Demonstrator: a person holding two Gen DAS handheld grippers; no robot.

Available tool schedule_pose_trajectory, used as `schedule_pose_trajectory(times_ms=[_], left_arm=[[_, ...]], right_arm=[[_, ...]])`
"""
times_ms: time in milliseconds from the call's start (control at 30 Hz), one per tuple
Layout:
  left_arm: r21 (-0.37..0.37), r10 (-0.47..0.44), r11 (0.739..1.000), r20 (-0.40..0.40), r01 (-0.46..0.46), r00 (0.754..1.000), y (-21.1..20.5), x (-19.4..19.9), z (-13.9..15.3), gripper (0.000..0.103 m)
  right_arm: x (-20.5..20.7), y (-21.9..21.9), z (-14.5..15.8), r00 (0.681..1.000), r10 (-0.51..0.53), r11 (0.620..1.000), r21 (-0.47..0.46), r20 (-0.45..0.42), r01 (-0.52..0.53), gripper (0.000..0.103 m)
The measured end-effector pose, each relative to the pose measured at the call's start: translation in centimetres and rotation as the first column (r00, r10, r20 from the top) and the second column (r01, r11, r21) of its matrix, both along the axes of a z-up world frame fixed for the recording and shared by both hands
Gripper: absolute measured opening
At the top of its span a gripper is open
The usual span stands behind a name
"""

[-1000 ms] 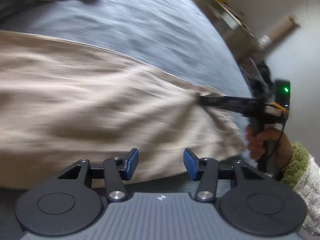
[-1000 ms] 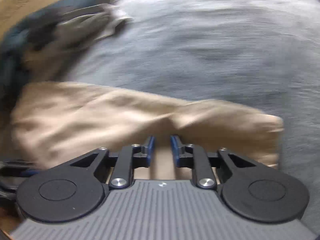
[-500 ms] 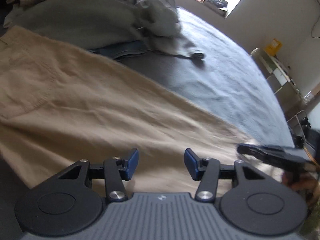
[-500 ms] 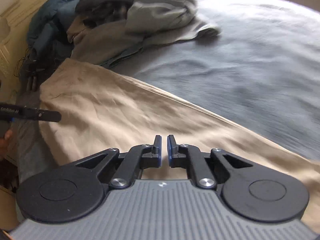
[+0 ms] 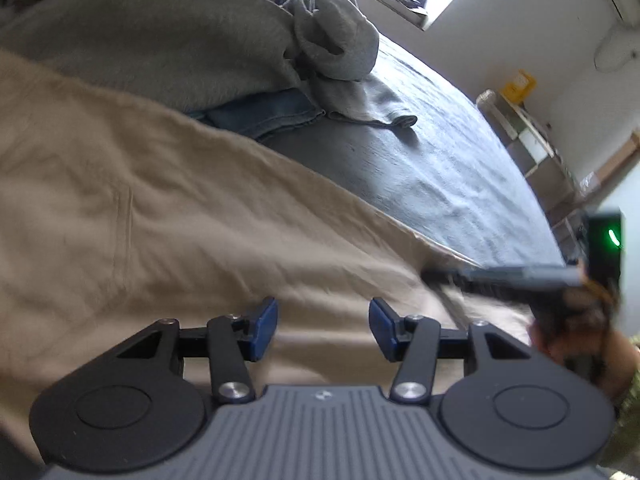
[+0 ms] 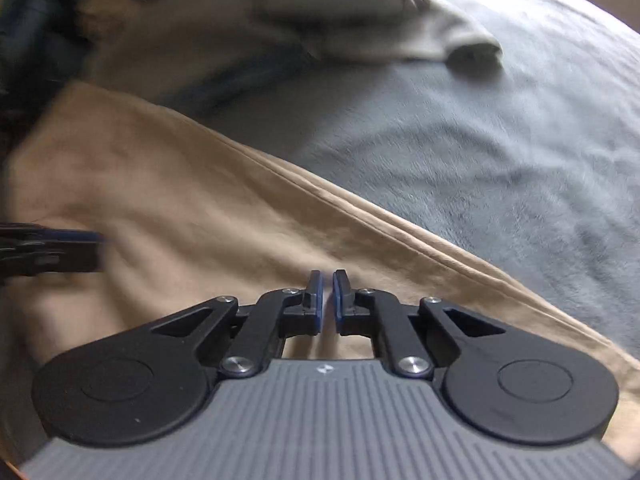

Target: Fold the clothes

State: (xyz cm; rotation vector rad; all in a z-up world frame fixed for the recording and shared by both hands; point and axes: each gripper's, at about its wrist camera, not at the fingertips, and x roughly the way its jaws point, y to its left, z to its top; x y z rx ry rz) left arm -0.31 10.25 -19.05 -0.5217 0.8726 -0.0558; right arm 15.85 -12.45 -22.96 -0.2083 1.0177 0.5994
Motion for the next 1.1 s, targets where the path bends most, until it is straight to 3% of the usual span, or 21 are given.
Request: schedule_pose_trajectory(times_ms=[100,200,267,400,467,567,633,733,900,1100], left_arm=[[0.018,-0.054,0.998,0.010,0.054,0.998,0.6,1.4,0.1,0.052],[0.047,-0.100,0.994,0.033,0.098,0.994,1.0,2.8,0.8,0.052],[0.051,-0.121,0.992,0.046,0.118,0.992,1.3,3.8,1.0,0.052],[0.110,-0.164,0.981,0.030,0.160,0.986,1.4,5.8,-0.2,0.052],[0.128,-0.186,0.975,0.028,0.181,0.982,1.5,6.6,-1.0,0.052],[0.132,-0.206,0.971,0.041,0.199,0.978,1.8,6.9,-1.1,0.053],[0.122,-0.212,0.971,0.043,0.205,0.976,2.0,6.9,-1.1,0.053],[0.118,-0.225,0.969,0.044,0.218,0.973,2.2,6.7,-1.0,0.053],[0.128,-0.249,0.962,0.047,0.242,0.967,2.2,6.4,-0.9,0.053],[0.144,-0.275,0.953,0.055,0.265,0.960,2.2,6.3,-0.9,0.053]], right_arm=[[3.4,-0.3,-0.5,0.980,-0.200,0.975,0.096,-0.021,0.201,0.000],[3.9,-0.2,0.7,0.949,-0.317,0.944,0.093,-0.009,0.316,0.006],[2.7,-0.5,1.5,0.949,-0.310,0.941,0.126,-0.050,0.314,0.006],[0.5,1.5,0.7,0.983,-0.171,0.983,0.056,-0.072,0.175,0.003],[1.6,2.3,-0.8,0.986,-0.166,0.986,0.025,-0.029,0.167,0.002],[3.5,2.1,0.2,0.980,-0.197,0.978,0.071,-0.010,0.197,0.004],[3.0,2.4,2.0,0.992,-0.099,0.994,0.056,0.079,0.094,0.008],[2.5,3.6,2.7,0.986,0.134,0.991,0.002,0.096,-0.135,0.019],[2.4,7.0,1.6,0.887,0.446,0.883,-0.219,0.117,-0.415,0.022],[1.9,8.6,1.2,0.783,0.619,0.754,-0.326,0.059,-0.571,0.022]])
